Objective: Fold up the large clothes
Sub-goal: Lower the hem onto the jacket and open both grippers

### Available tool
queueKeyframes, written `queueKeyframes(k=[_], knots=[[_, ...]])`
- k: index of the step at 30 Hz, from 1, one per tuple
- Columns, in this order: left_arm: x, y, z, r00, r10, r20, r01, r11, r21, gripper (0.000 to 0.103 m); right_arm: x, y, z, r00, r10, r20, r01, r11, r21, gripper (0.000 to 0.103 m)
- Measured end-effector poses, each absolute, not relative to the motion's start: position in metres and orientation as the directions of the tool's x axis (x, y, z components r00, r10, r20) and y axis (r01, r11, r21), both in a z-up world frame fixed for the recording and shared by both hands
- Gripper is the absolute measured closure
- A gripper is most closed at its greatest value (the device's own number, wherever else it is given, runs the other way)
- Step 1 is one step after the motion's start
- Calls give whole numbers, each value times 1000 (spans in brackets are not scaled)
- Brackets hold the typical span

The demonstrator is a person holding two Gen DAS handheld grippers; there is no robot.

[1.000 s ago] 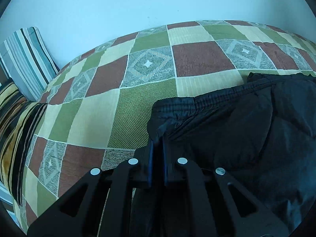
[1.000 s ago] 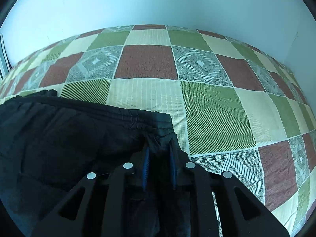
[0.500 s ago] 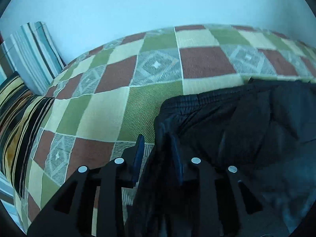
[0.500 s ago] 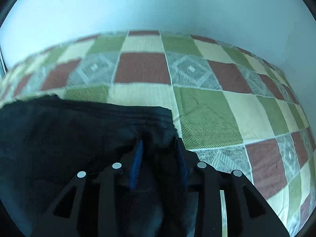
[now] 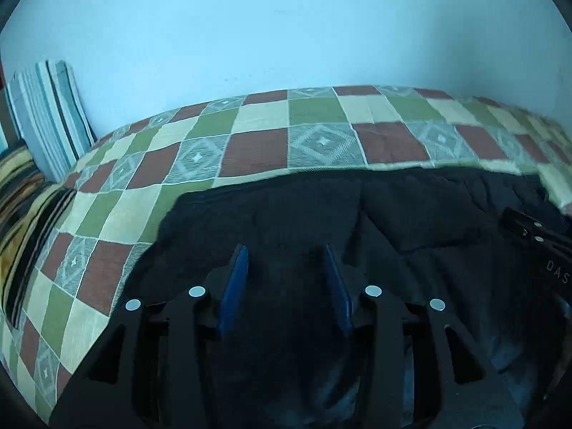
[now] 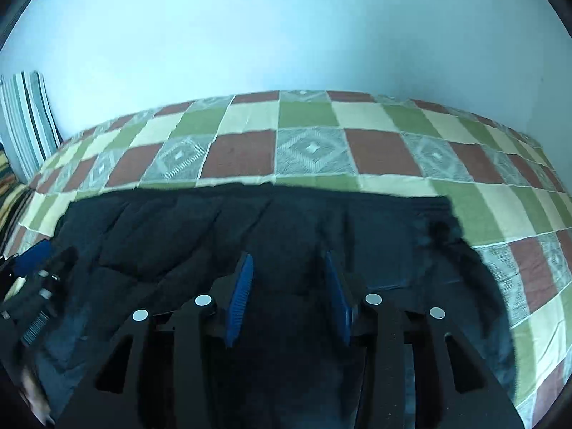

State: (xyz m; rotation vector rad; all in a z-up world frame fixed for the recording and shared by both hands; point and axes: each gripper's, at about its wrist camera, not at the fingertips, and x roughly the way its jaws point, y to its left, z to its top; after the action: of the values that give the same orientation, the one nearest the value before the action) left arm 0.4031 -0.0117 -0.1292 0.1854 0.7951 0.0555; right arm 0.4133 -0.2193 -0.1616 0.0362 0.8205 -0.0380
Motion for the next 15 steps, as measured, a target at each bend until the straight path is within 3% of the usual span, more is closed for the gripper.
queueKeyframes(k=[2, 6, 15], knots=[[406, -19, -144, 698, 152, -700, 17, 974, 228, 59, 416, -215, -172, 680, -46, -732, 52, 999, -15, 60], [415, -11, -171, 664, 129, -736, 9, 983, 181, 54, 422, -217, -194, 670, -58, -741, 67, 998, -18, 52], [424, -11, -192, 657, 119, -744, 8, 986, 165, 53, 430, -215, -220, 653, -90, -752, 89, 995, -42, 50]])
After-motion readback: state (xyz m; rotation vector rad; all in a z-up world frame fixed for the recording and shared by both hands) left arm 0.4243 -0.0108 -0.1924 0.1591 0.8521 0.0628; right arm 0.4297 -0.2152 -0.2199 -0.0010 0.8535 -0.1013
